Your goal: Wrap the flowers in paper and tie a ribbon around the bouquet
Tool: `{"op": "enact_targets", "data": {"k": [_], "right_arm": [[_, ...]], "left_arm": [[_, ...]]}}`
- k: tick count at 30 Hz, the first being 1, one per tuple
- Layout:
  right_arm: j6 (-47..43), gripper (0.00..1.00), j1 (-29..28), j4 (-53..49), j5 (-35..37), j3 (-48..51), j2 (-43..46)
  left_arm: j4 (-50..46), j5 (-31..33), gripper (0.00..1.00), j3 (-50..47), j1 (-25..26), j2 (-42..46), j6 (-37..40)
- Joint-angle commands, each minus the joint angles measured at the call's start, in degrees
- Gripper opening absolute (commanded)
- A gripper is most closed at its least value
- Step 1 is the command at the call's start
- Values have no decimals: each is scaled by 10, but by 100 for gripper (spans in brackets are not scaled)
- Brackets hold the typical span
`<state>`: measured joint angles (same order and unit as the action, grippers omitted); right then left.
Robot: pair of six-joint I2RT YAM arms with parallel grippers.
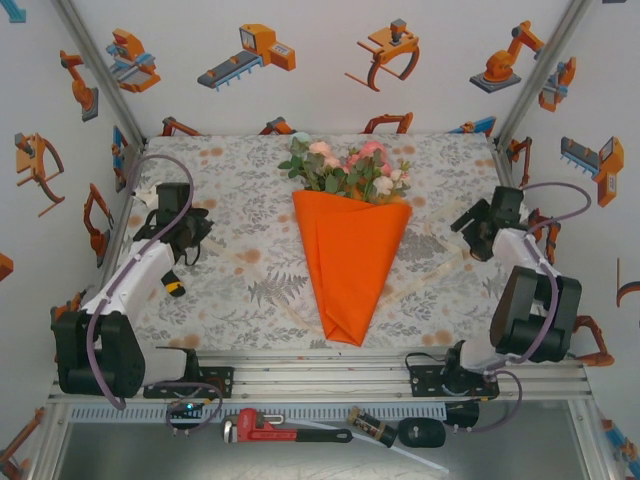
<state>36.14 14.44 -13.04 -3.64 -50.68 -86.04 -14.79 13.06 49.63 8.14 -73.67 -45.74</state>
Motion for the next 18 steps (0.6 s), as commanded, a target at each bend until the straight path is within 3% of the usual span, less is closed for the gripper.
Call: {"op": "enact_targets", "data": {"k": [1, 7, 9, 13, 18], "right_arm": [[-16, 68, 1, -18, -2, -35, -27], [41, 69, -6, -68, 4, -86, -80], [4, 66, -24, -51, -10, -101, -92], [-127, 63, -78, -47, -17, -146, -123], [-218, 66, -121, -77, -13, -197, -166]], "left_arm": [[-4, 6, 0, 9, -2, 7, 25], [-5, 2, 0, 11, -3, 10, 34], [-12, 13, 0, 10, -2, 12, 30], [-26, 12, 29, 0, 0, 20, 25], [-46, 1, 41, -17, 11, 37, 36]]}}
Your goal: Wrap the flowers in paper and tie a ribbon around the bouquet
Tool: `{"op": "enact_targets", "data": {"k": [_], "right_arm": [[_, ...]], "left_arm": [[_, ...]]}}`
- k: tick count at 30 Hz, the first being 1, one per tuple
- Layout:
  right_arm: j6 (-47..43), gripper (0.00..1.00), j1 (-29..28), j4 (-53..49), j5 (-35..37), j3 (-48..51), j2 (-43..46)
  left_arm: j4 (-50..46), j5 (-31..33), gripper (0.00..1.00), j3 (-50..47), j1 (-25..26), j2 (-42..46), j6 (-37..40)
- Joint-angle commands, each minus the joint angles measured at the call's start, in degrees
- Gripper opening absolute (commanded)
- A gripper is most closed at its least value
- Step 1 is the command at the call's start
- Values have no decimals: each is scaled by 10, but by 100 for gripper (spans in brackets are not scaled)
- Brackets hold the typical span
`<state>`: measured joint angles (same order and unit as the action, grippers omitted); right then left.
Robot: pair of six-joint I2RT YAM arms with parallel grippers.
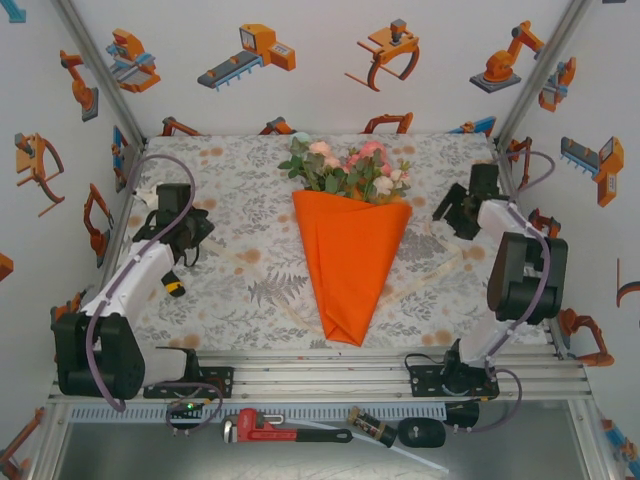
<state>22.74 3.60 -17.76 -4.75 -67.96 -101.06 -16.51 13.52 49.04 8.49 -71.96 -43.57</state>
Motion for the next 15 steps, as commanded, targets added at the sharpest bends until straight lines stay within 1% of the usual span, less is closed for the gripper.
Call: {"op": "enact_targets", "data": {"k": [1, 3, 5, 9, 12, 15], "right_arm": [[-88, 66, -20, -32, 2, -31, -28], [-85, 62, -26, -46, 5, -49, -52], [-71, 56, -28, -56, 11, -62, -75], [-63, 44, -31, -45, 6, -58, -87], [-61, 32, -32, -35, 11, -49, -79], [-57, 11, -32, -27, 23, -39, -60]], "left_arm": [[-35, -6, 43, -14, 11, 23, 19], [-49, -11, 47, -19, 18, 26, 23], [-67, -8, 52, -24, 23, 32, 22], [-84, 2, 58, -40, 24, 52, 17], [-90, 4, 60, -50, 25, 59, 14], [-82, -12, 65, -57, 26, 59, 23]]}}
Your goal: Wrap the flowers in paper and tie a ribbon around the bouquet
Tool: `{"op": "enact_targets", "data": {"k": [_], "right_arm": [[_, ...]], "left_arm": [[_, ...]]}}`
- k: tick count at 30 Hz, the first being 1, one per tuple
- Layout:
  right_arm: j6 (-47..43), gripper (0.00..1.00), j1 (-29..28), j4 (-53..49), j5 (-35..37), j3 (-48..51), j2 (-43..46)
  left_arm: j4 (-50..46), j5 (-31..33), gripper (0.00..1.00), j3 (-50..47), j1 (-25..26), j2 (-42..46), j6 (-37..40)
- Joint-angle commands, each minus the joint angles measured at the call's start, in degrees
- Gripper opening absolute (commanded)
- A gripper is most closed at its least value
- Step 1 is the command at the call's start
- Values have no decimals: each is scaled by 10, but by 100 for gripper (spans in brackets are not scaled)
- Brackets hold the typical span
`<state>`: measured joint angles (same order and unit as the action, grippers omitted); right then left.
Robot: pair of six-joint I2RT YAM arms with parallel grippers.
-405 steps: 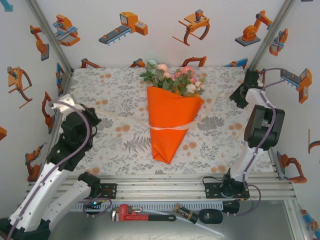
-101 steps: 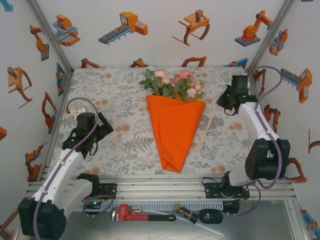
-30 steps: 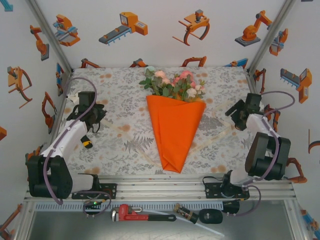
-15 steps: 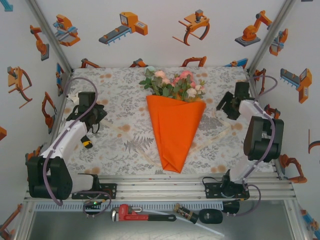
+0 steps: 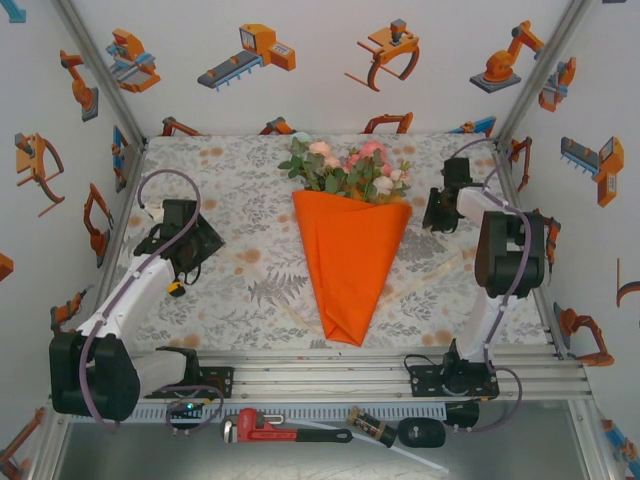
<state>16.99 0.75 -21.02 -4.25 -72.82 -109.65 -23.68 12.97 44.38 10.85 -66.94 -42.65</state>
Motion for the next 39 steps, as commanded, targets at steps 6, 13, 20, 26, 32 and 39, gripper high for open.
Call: {"op": "enact_targets", "data": {"k": [6, 13, 20, 26, 32, 39], "right_arm": [[28, 0, -3, 52, 26, 60, 123], [131, 0, -3, 150, -40, 125, 237], [173, 0, -3, 159, -52, 145, 295], [196, 0, -3, 170, -72, 149, 313], [190, 0, -3, 163, -63, 157, 329], [188, 0, -1, 152, -27, 160, 339]], "left_arm": [[12, -62, 67, -10, 9, -9, 9], [16, -41, 67, -8, 21, -62, -74], [43, -72, 67, -22, 69, -91, -189], [94, -105, 65, -62, 80, -119, -287], [141, -134, 47, -60, 86, -160, -282], [181, -140, 10, -52, 89, -198, -277]]}}
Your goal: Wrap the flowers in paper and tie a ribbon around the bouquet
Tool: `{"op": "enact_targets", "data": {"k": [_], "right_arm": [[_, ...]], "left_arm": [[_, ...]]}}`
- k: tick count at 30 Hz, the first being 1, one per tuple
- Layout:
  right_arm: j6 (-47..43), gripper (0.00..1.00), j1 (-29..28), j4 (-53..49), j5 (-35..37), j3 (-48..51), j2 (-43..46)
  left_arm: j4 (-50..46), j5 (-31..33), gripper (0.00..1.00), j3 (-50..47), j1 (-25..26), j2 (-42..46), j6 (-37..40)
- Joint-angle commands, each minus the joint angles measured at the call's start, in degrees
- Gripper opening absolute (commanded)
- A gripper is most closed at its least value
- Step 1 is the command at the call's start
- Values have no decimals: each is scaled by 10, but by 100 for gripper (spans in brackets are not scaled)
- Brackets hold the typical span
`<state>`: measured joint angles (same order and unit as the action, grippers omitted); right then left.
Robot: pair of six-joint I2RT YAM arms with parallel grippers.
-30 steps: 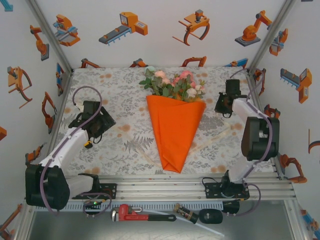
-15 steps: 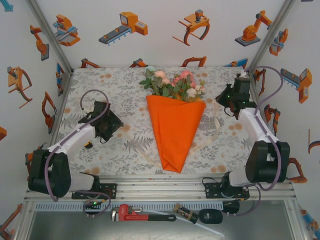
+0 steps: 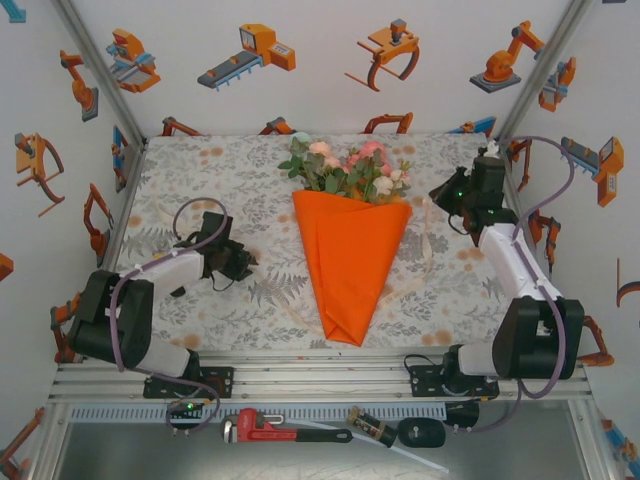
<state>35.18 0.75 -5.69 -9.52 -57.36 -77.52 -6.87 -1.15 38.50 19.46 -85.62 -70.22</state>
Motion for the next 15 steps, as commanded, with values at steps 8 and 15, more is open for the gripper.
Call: {"op": "enact_targets", "data": {"k": [8, 15], "right_arm": [[11, 0, 67, 53, 48, -21, -28], [35, 0, 128, 88, 50, -40, -66]], "left_arm": [[27, 30, 0, 111, -1, -85, 71], [63, 47, 0, 188, -26, -154, 105]]}}
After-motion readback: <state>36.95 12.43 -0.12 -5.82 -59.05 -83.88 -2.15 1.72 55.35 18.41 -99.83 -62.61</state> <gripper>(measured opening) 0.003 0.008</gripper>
